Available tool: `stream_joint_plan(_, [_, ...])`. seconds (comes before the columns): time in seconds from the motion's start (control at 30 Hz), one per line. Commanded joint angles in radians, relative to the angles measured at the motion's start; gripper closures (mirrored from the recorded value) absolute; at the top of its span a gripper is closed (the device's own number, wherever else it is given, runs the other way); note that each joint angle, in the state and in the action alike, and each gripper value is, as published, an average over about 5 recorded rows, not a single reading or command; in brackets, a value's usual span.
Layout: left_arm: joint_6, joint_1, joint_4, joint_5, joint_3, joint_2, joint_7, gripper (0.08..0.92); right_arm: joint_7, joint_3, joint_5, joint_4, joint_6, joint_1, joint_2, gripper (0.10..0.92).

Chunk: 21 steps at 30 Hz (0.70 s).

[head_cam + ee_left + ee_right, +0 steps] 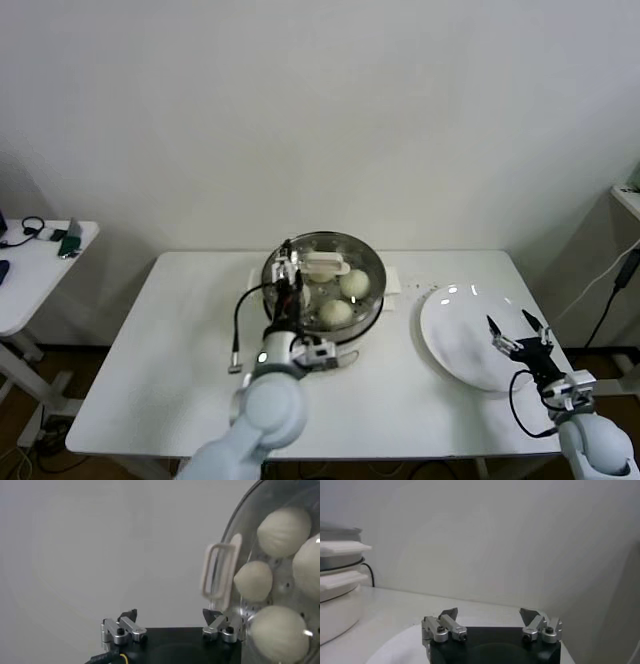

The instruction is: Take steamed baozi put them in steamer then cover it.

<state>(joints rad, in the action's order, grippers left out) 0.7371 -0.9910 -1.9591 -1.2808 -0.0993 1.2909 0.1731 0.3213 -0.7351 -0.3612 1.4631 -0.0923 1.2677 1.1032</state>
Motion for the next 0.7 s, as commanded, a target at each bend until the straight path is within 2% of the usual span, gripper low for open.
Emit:
stream_joint_plan(0.03, [-0.16,-0.235,-0.257,0.517,0.264,-0.173,-0.339,0.177,0.008,0.001,-0.035,0.03,-0.001,0.013,-0.001,0.203])
stream_joint_plan(0.13, [-0.307,-0.344,-0.266,0.697,0.433,-0.168,-0.445,0.177,0.011,0.003,-0.038,0.047,-0.004,0.027,-0.001,0.203])
stream_joint_plan(0.23, [-0.467,-0.465,-0.253,0.869,0.582,-0.133,-0.483,0.177,0.011,0.003,-0.035,0.065,-0.006,0.043,0.001,0.203])
stream_joint_plan(0.4, [-0.764,-0.59,-0.16,1.149,0.73,-0.022,-0.472,0.177,0.011,0.009,-0.023,0.094,-0.008,0.071,0.007,0.203])
stream_joint_plan(0.57, [-0.891,-0.627,-0.06,1.269,0.772,0.06,-0.428,0.177,0.011,0.017,-0.027,0.111,-0.01,0.082,0.012,0.203])
stream_joint_plan(0.7, [-0.931,-0.623,-0.006,1.328,0.782,0.108,-0.38,0.177,0.012,0.022,-0.029,0.121,-0.016,0.09,0.013,0.203])
